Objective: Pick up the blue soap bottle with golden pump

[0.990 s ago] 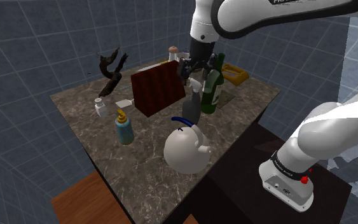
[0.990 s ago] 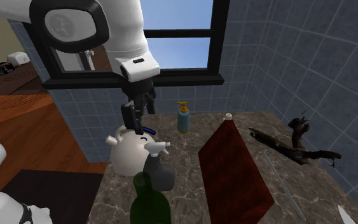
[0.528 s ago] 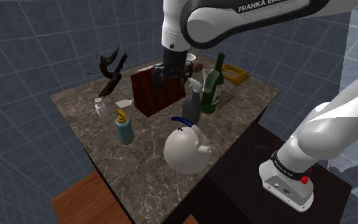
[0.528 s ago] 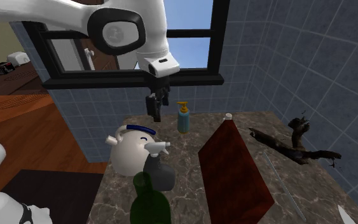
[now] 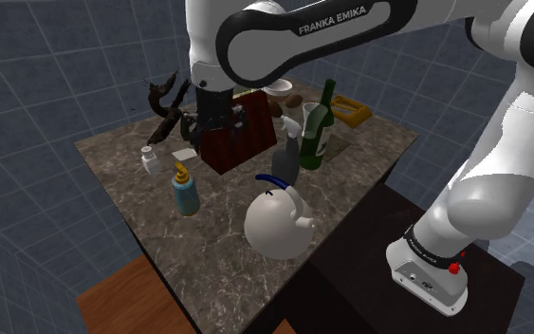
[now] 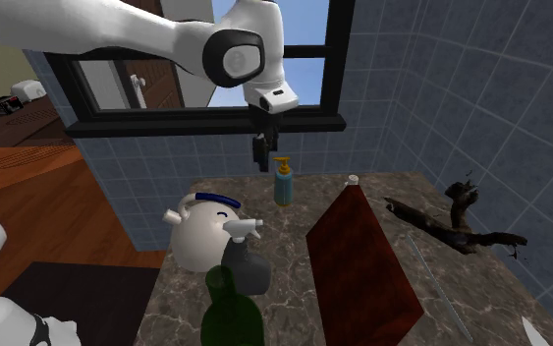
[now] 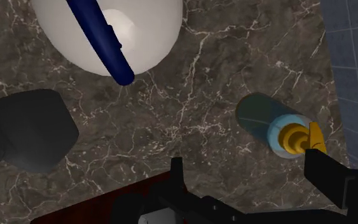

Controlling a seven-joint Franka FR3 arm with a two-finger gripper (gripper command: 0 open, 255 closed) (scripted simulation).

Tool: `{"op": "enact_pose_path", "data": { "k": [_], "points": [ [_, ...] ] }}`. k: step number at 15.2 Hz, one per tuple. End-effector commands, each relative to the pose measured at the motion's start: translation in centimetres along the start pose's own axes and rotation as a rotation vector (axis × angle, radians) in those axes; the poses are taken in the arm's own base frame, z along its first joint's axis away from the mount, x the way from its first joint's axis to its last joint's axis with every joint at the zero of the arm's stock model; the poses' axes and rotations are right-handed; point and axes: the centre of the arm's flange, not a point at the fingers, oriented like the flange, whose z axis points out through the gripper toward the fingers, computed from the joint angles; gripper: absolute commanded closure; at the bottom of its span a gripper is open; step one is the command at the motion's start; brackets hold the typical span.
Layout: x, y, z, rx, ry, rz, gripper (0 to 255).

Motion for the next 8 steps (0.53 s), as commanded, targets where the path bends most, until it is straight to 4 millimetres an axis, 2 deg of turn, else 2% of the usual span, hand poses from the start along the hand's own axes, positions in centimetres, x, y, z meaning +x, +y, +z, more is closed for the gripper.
{"op": "enact_pose_path", "data": {
  "k": [1, 6, 8],
  "points": [
    [0.7, -2.5, 1.0, 0.005, -0.005, 0.005, 0],
    [2.0, -8.5, 2.9, 0.017, -0.017, 0.014, 0],
    [2.1, -8.7, 3.5, 0.018, -0.017, 0.015, 0]
  ]
}}
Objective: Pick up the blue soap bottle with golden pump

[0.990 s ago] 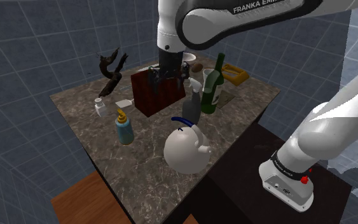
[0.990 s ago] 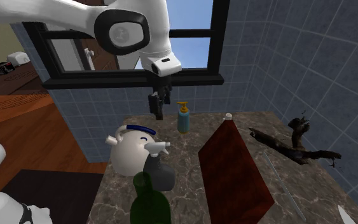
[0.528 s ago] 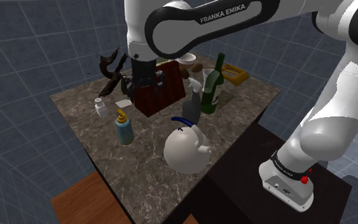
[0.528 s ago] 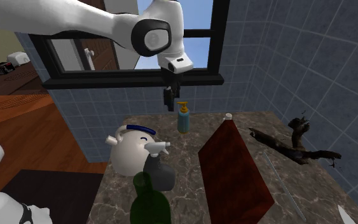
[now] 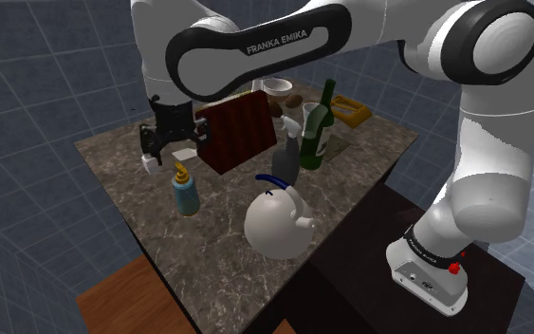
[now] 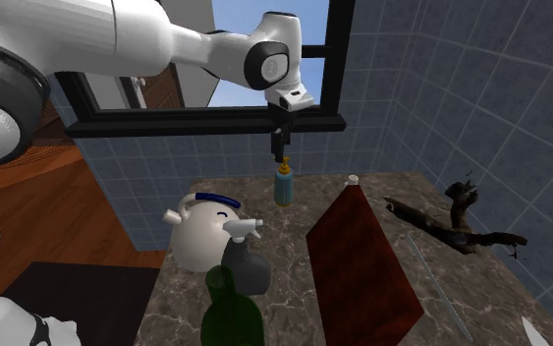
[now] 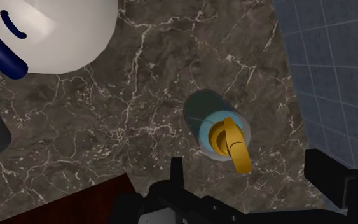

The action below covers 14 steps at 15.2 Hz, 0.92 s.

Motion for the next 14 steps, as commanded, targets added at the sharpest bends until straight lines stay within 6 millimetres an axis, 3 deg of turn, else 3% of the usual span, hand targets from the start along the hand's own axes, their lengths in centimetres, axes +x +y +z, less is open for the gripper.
{"op": "enact_pose_path", "data": {
  "k": [1, 6, 8, 9, 14],
  "points": [
    [0.0, -0.5, 1.1, 0.000, 0.000, 0.001, 0],
    [0.0, -0.3, 4.1, 0.000, 0.000, 0.001, 0],
    [0.0, -0.3, 4.1, 0.000, 0.000, 0.001, 0],
    [0.0, -0.3, 4.0, 0.000, 0.000, 0.001, 255],
    [0.0, -0.3, 4.1, 0.000, 0.000, 0.001, 255]
  ]
}}
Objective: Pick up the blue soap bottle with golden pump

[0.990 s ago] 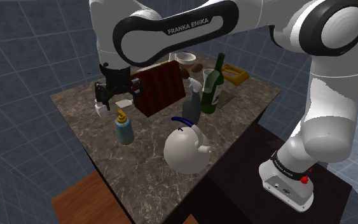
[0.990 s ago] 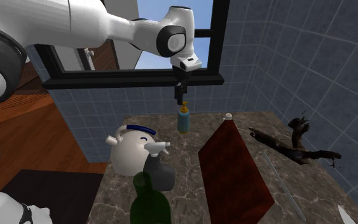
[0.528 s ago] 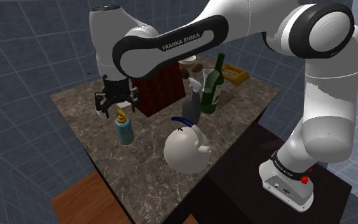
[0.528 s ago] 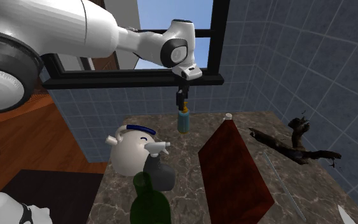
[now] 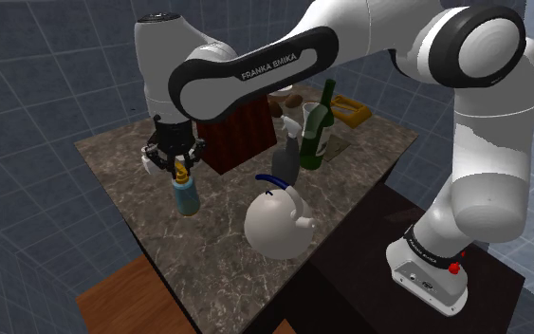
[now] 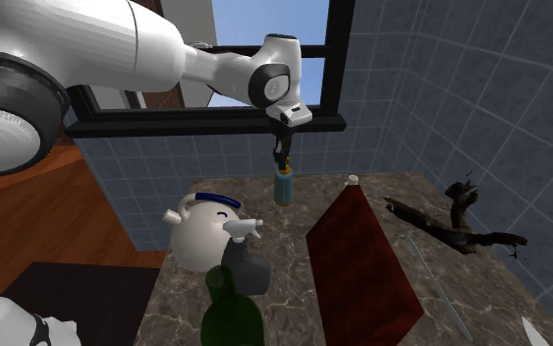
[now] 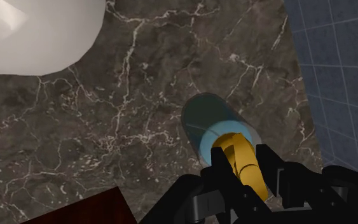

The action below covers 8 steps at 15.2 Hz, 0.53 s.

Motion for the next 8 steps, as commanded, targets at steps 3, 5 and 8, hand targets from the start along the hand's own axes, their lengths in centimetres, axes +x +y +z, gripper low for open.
{"op": "enact_pose_path", "data": {
  "k": [3, 5, 8],
  "points": [
    [0.0, 0.0, 0.1, -0.001, -0.001, 0.000, 255],
    [0.0, 0.0, -0.5, -0.001, -0.001, 0.000, 255],
    [0.0, -0.1, -2.1, -0.001, -0.001, 0.000, 255]
  ]
}}
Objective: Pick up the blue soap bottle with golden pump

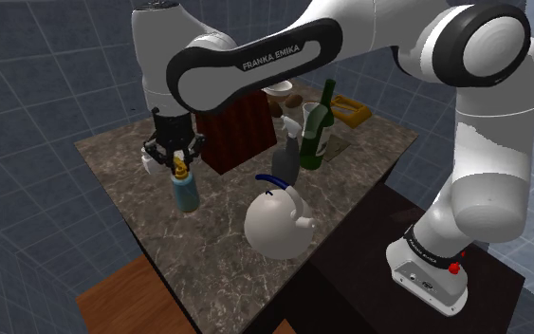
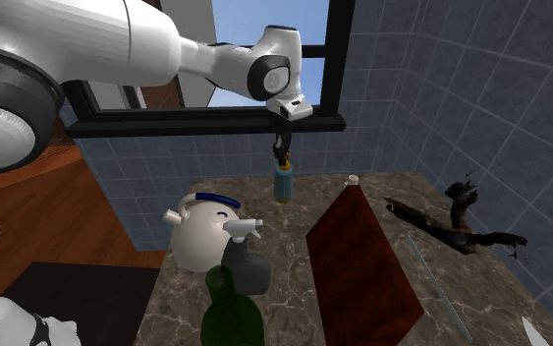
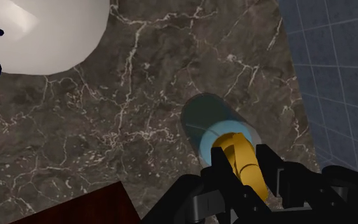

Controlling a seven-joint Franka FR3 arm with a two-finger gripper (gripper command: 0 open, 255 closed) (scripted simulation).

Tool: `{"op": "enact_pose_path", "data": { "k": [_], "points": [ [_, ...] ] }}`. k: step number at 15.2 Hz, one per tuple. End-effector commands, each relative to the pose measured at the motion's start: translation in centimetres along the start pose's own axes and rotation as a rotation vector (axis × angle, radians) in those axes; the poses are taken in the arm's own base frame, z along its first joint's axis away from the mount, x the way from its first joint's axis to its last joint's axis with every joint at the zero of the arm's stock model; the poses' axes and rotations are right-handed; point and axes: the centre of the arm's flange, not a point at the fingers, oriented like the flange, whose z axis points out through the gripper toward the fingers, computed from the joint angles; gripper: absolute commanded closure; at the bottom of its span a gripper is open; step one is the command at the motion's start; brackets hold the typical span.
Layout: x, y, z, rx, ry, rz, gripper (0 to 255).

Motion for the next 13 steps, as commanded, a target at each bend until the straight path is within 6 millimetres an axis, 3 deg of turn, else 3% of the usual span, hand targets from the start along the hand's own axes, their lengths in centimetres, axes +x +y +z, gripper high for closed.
{"op": "enact_pose_path", "data": {
  "k": [1, 11, 13],
  "points": [
    [0.0, -0.1, -1.0, 0.000, 0.000, 0.000, 255],
    [0.1, -0.4, -6.3, 0.000, 0.000, 0.000, 255],
    [0.1, -0.4, -6.3, 0.000, 0.000, 0.000, 255]
  ]
}}
